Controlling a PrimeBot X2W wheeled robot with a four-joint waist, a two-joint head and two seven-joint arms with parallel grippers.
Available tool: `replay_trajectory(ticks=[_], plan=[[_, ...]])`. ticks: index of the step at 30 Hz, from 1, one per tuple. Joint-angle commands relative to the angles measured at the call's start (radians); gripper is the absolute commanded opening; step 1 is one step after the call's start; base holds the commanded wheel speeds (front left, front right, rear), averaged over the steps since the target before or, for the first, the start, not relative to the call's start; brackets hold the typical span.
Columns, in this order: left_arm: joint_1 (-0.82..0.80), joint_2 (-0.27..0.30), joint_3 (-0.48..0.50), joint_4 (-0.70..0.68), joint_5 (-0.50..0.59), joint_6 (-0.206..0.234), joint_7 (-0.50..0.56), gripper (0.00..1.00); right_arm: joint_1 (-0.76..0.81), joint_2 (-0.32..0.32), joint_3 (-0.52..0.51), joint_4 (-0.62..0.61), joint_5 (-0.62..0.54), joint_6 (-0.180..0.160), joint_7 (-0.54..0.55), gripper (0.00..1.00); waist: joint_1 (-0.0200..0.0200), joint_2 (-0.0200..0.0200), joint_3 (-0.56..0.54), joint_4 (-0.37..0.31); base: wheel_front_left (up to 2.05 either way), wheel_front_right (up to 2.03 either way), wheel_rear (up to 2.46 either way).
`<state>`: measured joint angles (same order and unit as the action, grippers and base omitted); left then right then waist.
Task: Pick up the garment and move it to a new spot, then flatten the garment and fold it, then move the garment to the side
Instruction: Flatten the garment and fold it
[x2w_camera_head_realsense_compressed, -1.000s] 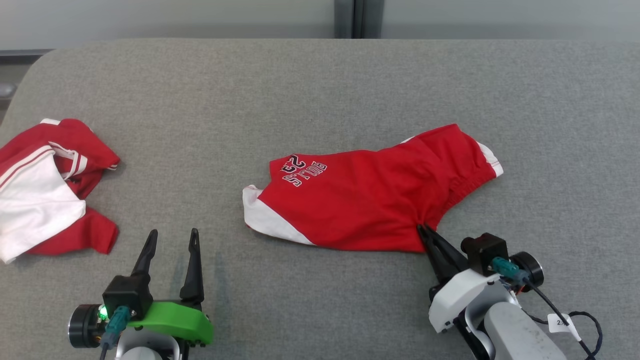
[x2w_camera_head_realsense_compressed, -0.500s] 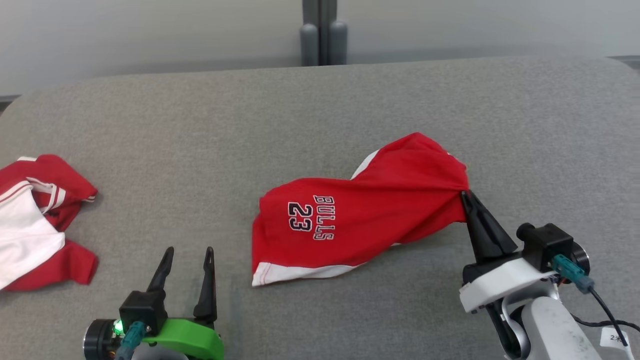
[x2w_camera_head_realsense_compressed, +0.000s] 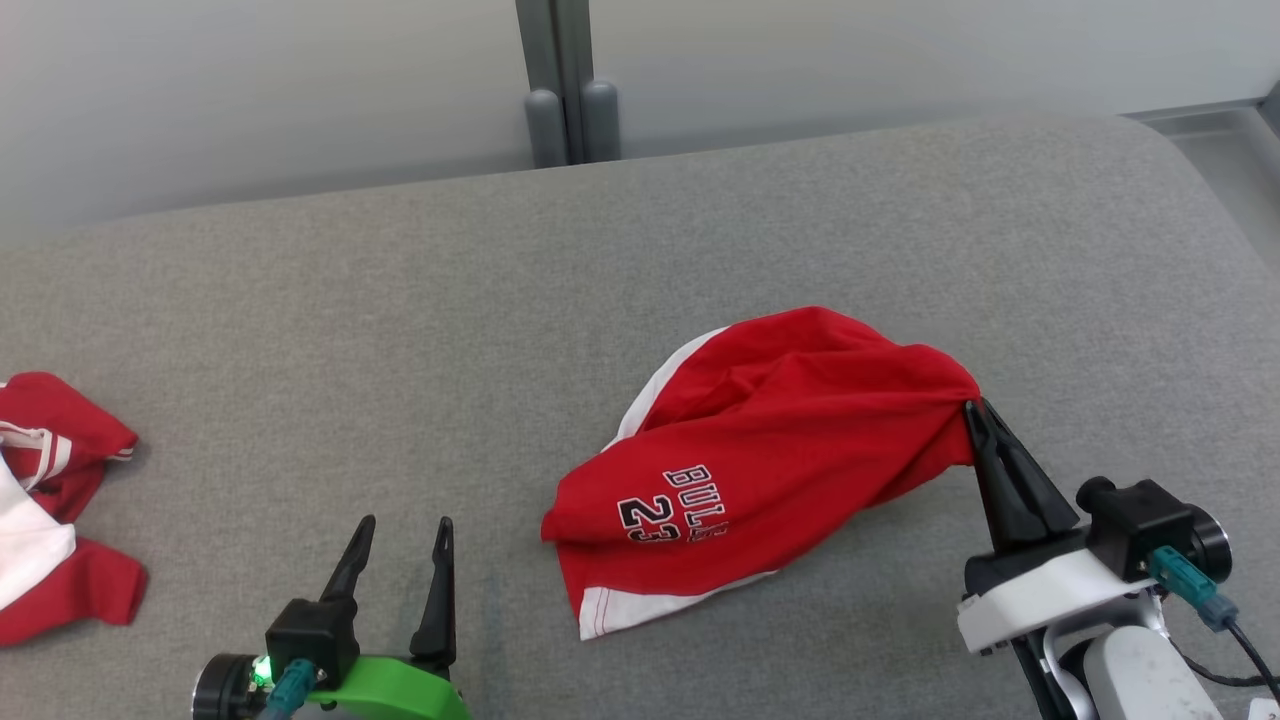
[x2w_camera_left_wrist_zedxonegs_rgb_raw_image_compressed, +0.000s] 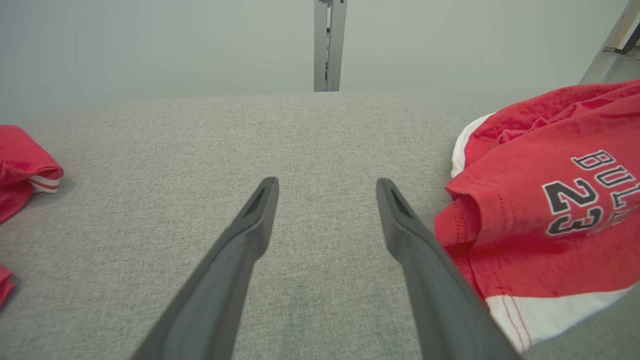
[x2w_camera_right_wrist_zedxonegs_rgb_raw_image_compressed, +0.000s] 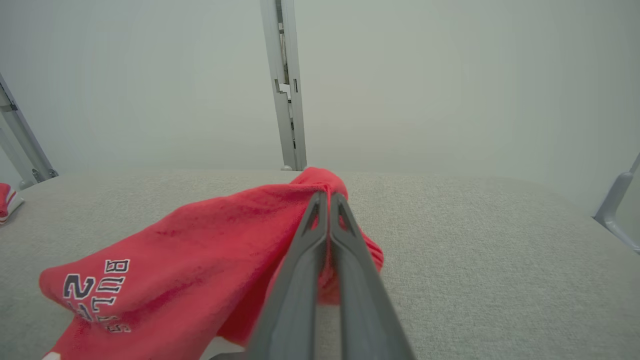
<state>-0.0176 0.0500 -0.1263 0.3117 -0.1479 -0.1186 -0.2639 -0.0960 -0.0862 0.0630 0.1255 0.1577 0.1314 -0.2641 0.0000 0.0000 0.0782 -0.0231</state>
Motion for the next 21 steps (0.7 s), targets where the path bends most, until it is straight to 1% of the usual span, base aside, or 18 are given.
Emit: replay_trajectory(ticks=[1,5,9,10,13,15,18,19,20,21], plan=[[-0.015,0.002,-0.001,0.001,0.002,-0.001,-0.001,1.0,-0.026,-0.004,0.004,0.005,-0.007,-0.001,-0.001,0.0,0.0,0.0,0.027,0.019,0.0,0.0,0.0],[-0.043,0.002,-0.013,-0.001,0.007,-0.005,-0.001,1.0,-0.103,-0.011,0.023,0.051,-0.044,-0.001,-0.001,0.0,0.0,0.0,0.076,0.052,0.0,0.0,0.0],[-0.079,0.002,-0.026,-0.003,0.007,-0.011,-0.001,1.0,-0.224,-0.014,0.044,0.148,-0.086,-0.001,-0.001,0.0,0.0,0.0,0.129,0.095,0.0,0.0,0.0],[-0.095,0.002,-0.037,-0.003,0.002,-0.012,-0.001,1.0,-0.282,-0.015,0.051,0.209,-0.113,-0.001,-0.001,0.0,0.0,0.0,0.155,0.119,0.0,0.0,0.0],[-0.119,0.002,-0.054,-0.004,-0.005,-0.013,-0.001,1.0,-0.374,-0.007,0.05,0.325,-0.143,-0.001,0.0,0.0,0.0,0.0,0.19,0.148,0.0,0.0,0.0],[-0.133,0.002,-0.059,-0.007,-0.012,-0.013,-0.001,1.0,-0.425,0.0,0.043,0.404,-0.164,-0.001,0.0,0.06,0.0,0.0,0.207,0.165,0.0,0.0,0.0],[-0.149,0.002,-0.074,-0.012,-0.02,-0.013,-0.001,1.0,-0.486,0.009,0.029,0.497,-0.193,-0.001,-0.001,0.11,0.0,0.0,0.226,0.182,0.0,0.0,0.0],[-0.154,0.002,-0.081,-0.012,-0.022,-0.014,-0.001,1.0,-0.501,0.013,0.02,0.525,-0.204,-0.001,0.0,0.21,0.0,0.0,0.23,0.185,0.0,0.0,0.0],[-0.158,0.002,-0.087,-0.011,-0.024,-0.014,-0.001,1.0,-0.508,0.016,0.016,0.545,-0.213,-0.001,0.0,0.41,0.0,0.0,0.232,0.187,0.0,0.0,0.0],[-0.163,0.002,-0.093,-0.012,-0.025,-0.014,-0.001,1.0,-0.515,0.021,0.004,0.559,-0.217,-0.001,0.0,0.85,0.0,0.0,0.234,0.188,0.0,0.0,0.0]])
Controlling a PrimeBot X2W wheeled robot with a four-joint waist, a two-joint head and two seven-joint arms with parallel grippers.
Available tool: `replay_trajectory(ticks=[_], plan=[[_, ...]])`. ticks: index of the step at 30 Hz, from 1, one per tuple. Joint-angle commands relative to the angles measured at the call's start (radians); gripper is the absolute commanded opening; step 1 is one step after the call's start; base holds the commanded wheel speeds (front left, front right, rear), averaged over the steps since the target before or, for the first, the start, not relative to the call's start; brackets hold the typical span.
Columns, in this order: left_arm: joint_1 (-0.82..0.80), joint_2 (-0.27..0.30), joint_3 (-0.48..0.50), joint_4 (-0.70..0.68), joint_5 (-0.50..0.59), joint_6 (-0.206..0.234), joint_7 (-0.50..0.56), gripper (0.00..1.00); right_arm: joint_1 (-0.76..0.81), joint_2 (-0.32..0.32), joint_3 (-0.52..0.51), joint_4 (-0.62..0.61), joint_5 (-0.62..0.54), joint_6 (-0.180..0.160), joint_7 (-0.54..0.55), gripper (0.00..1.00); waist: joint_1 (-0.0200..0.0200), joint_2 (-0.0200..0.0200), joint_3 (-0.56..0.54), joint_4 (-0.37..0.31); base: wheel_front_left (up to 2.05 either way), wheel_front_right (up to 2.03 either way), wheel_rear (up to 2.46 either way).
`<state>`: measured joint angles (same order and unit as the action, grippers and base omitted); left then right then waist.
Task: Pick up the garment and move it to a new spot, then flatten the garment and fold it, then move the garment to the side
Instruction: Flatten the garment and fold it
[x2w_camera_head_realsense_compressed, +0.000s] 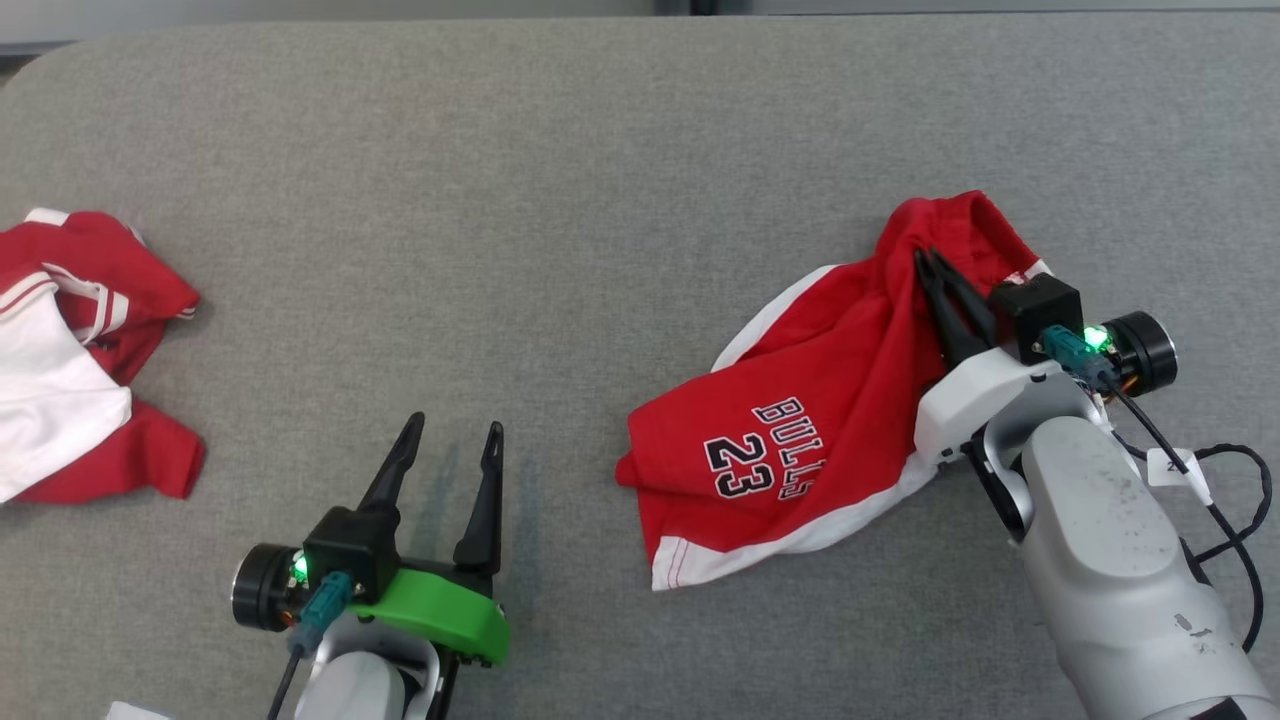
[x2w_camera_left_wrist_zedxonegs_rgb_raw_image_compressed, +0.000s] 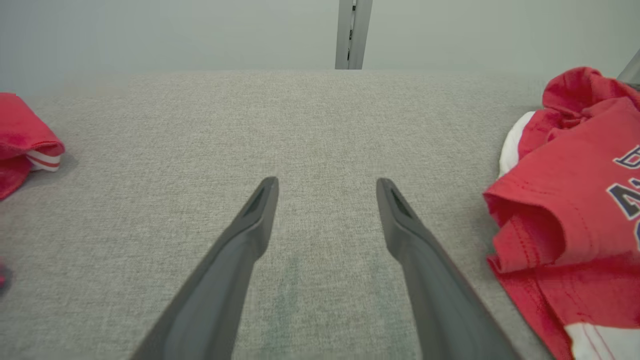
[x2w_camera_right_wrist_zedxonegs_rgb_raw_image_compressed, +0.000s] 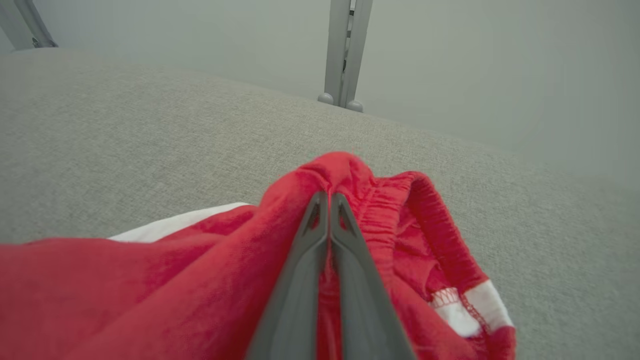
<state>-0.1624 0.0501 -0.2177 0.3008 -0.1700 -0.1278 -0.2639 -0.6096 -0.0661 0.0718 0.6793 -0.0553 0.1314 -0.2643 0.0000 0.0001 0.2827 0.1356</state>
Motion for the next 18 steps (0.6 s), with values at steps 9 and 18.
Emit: replay_trajectory(ticks=[9,18], plan=[[0.0,0.002,-0.006,-0.007,-0.003,-0.005,-0.001,1.0,0.066,0.012,-0.073,-0.124,0.036,-0.001,0.0,1.0,0.0,-0.0001,-0.017,-0.024,0.0,0.0,0.0],[0.043,0.002,0.002,-0.007,0.008,-0.004,-0.001,1.0,0.273,0.014,-0.125,-0.338,0.095,-0.001,0.0,1.0,0.0,-0.0001,-0.099,-0.094,0.0,0.0,0.0]])
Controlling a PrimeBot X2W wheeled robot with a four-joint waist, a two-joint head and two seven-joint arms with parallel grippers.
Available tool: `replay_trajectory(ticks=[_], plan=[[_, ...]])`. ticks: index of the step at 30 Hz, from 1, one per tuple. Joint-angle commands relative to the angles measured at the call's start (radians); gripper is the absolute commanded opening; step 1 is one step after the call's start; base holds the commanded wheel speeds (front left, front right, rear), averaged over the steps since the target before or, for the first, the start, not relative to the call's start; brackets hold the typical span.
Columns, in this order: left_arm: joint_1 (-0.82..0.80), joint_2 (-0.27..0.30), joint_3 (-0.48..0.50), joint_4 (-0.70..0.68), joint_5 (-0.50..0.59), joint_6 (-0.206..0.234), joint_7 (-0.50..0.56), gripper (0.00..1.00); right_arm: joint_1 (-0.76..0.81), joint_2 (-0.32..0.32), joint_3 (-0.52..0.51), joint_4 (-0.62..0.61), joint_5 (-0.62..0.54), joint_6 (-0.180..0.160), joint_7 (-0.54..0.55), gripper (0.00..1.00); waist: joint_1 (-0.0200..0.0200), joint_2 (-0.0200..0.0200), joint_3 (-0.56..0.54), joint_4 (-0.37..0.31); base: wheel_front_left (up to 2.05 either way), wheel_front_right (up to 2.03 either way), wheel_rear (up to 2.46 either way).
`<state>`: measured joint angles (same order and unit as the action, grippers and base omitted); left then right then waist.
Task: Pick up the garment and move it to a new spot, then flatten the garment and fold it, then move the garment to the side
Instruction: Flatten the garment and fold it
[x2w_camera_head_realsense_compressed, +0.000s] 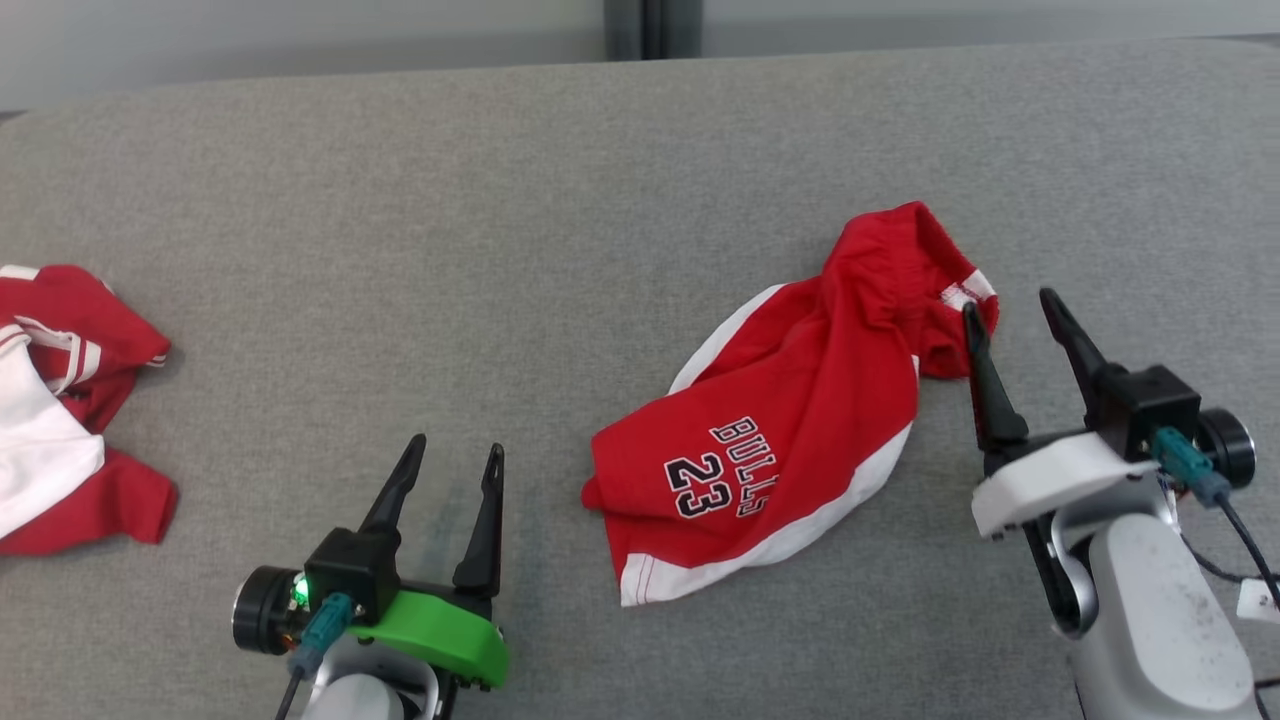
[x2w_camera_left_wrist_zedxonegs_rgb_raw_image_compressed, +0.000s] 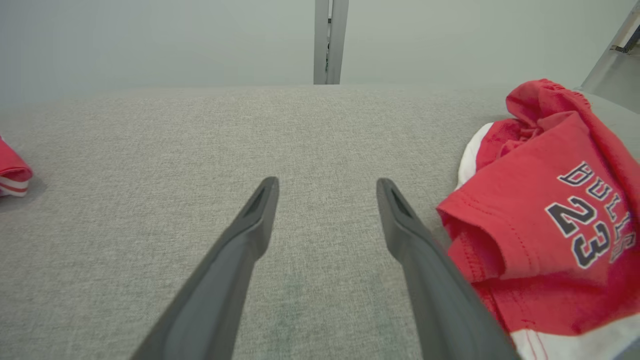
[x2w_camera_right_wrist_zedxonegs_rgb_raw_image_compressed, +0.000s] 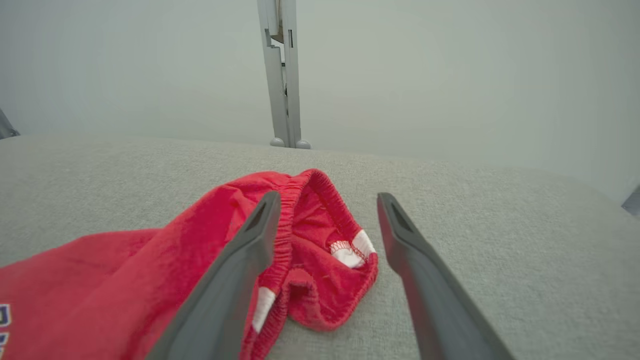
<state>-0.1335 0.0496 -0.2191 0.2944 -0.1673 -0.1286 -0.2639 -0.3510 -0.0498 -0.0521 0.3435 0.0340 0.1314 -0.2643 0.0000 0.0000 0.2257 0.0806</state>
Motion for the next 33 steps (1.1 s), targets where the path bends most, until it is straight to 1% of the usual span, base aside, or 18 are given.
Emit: replay_trajectory(ticks=[1,5,9,17,24,27,28,29,30,31,33], plan=[[0.019,0.002,0.002,-0.002,0.007,-0.003,-0.001,1.0,0.039,-0.003,-0.003,-0.011,0.013,-0.001,0.0,1.0,0.0,0.0,-0.053,-0.047,0.0,0.0,0.0],[0.043,0.002,-0.019,0.002,0.004,-0.003,-0.001,1.0,0.12,-0.003,-0.011,-0.017,0.036,-0.001,0.0,1.0,0.0,0.0,-0.086,-0.067,0.0,0.0,0.0],[0.058,0.002,-0.067,0.012,-0.017,-0.003,-0.001,1.0,0.172,-0.003,-0.006,-0.012,0.074,-0.001,0.0,1.0,0.0,0.0,-0.103,-0.087,0.0,0.0,0.0],[0.035,0.003,-0.158,0.038,-0.053,-0.003,-0.001,1.0,0.19,-0.003,0.023,-0.027,0.1,-0.001,0.0,1.0,0.0,0.0,-0.077,-0.14,0.0,0.0,0.0],[0.007,0.007,-0.151,0.105,-0.037,-0.003,-0.001,1.0,0.186,-0.003,0.031,-0.032,0.093,-0.001,0.0,1.0,0.0,0.0,-0.05,-0.175,0.0,0.0,0.0],[-0.009,0.006,-0.157,0.136,-0.054,-0.003,-0.001,1.0,0.185,-0.003,0.032,-0.033,0.093,-0.001,0.0,1.0,0.0,0.0,-0.042,-0.183,0.0,0.0,0.0],[-0.01,0.006,-0.159,0.151,-0.059,-0.003,-0.001,0.88,0.185,-0.003,0.033,-0.033,0.086,-0.001,0.0,1.0,0.0,0.0,-0.04,-0.184,0.0,0.0,0.0],[-0.013,0.006,-0.158,0.16,-0.06,-0.003,-0.001,0.69,0.185,-0.003,0.035,-0.033,0.08,-0.001,0.0,1.0,0.0,0.0,-0.038,-0.185,0.0,0.0,0.0],[-0.021,0.007,-0.156,0.167,-0.061,-0.003,-0.001,0.37,0.183,-0.003,0.036,-0.035,0.079,-0.001,0.0,1.0,0.0,0.0,-0.035,-0.186,0.0,0.0,0.0],[-0.026,0.007,-0.154,0.169,-0.063,-0.003,-0.001,0.0,0.182,-0.003,0.036,-0.036,0.08,-0.001,0.0,1.0,0.0,0.0,-0.033,-0.186,0.0,0.0,0.0],[-0.035,0.007,-0.142,0.156,-0.065,-0.003,-0.001,0.0,0.178,-0.003,0.038,-0.038,0.081,-0.001,0.0,1.0,0.0,0.0,-0.028,-0.185,0.0,0.0,0.0]])
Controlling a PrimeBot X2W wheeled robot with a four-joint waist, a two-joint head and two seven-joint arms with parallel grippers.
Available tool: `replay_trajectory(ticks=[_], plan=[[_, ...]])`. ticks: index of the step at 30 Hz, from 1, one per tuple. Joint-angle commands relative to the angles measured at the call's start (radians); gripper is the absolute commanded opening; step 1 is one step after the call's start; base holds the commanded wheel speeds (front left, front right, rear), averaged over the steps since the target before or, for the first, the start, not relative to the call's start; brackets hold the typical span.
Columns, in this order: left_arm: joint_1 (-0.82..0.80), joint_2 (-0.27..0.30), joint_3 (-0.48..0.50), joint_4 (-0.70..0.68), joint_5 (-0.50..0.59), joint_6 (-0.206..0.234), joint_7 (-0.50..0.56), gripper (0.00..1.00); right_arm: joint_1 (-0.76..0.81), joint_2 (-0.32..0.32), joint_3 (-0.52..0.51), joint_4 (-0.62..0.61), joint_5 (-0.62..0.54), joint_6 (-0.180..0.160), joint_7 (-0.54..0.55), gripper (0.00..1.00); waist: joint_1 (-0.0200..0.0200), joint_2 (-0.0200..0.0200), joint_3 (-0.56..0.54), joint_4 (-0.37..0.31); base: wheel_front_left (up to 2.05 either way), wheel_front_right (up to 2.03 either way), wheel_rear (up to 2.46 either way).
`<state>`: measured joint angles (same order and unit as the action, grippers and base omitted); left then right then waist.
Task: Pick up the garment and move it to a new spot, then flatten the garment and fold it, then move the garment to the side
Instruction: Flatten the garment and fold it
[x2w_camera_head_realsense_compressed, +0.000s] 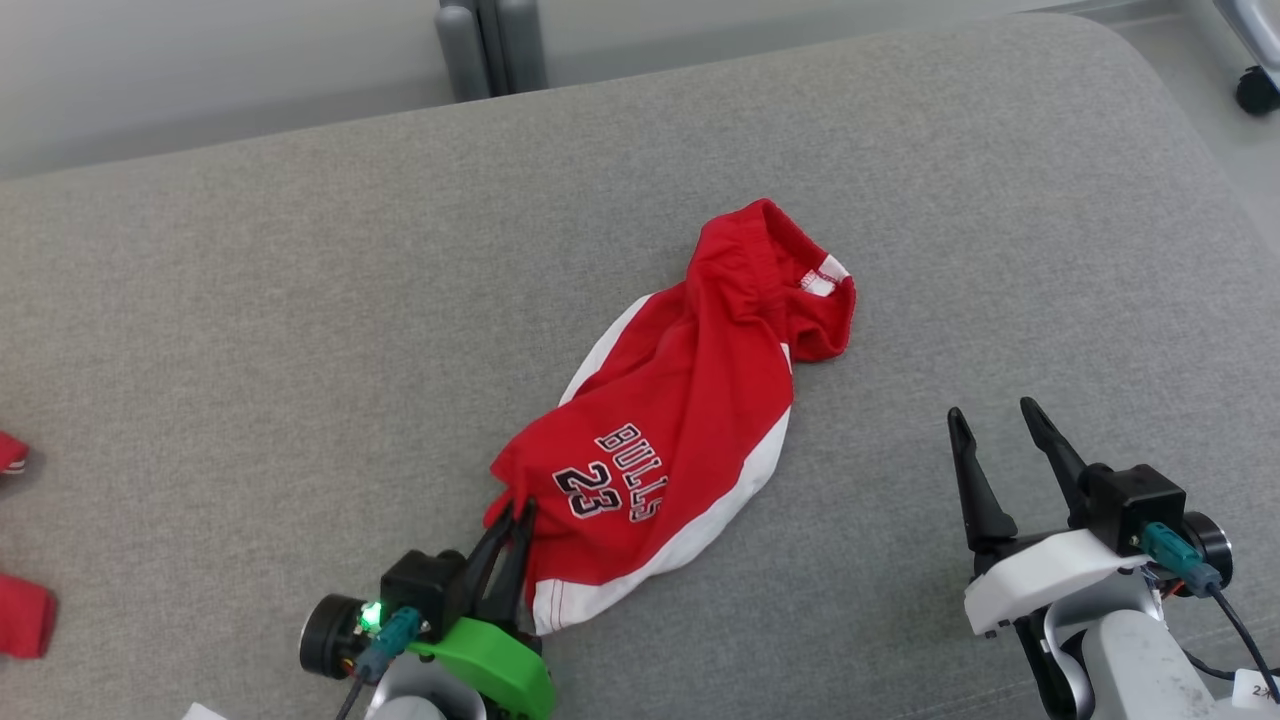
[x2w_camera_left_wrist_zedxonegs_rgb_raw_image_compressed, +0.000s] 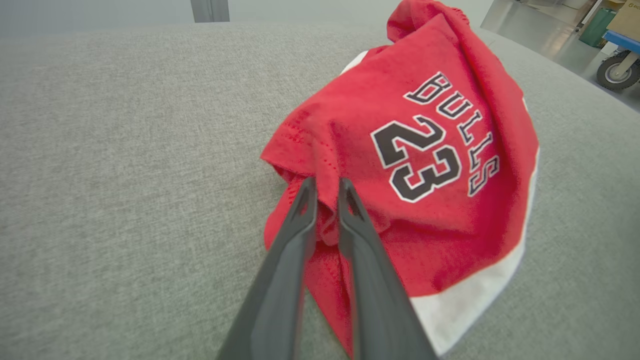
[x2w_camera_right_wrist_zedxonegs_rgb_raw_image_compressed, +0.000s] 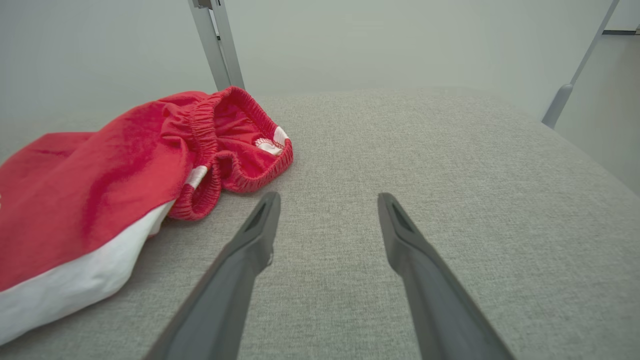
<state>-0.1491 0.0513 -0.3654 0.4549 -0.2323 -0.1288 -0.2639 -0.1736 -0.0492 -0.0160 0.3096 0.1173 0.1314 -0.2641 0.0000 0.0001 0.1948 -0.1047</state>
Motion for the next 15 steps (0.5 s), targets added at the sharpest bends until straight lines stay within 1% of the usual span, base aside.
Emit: replay_trajectory(ticks=[1,5,9,15], plan=[[-0.02,0.005,0.013,-0.012,-0.002,-0.003,-0.001,0.0,-0.002,-0.003,0.004,-0.005,-0.001,-0.001,-0.001,1.0,0.0,-0.0001,0.006,0.002,0.0,0.0,0.0],[-0.035,0.005,0.08,-0.057,-0.01,-0.003,-0.001,0.0,-0.012,-0.003,0.016,-0.008,0.01,-0.001,-0.001,1.0,0.0,-0.0001,0.013,0.009,0.0,0.0,0.0],[-0.067,0.014,0.161,-0.073,0.008,-0.003,-0.001,0.0,-0.02,-0.003,0.034,-0.008,0.02,-0.001,-0.001,1.0,0.0,-0.0001,0.024,0.016,0.0,0.0,0.0],[-0.158,0.043,0.251,0.002,0.041,-0.003,-0.001,0.0,-0.04,-0.004,0.08,-0.005,0.023,-0.001,-0.001,1.0,0.0,-0.0001,0.051,0.02,0.0,0.0,0.0]])
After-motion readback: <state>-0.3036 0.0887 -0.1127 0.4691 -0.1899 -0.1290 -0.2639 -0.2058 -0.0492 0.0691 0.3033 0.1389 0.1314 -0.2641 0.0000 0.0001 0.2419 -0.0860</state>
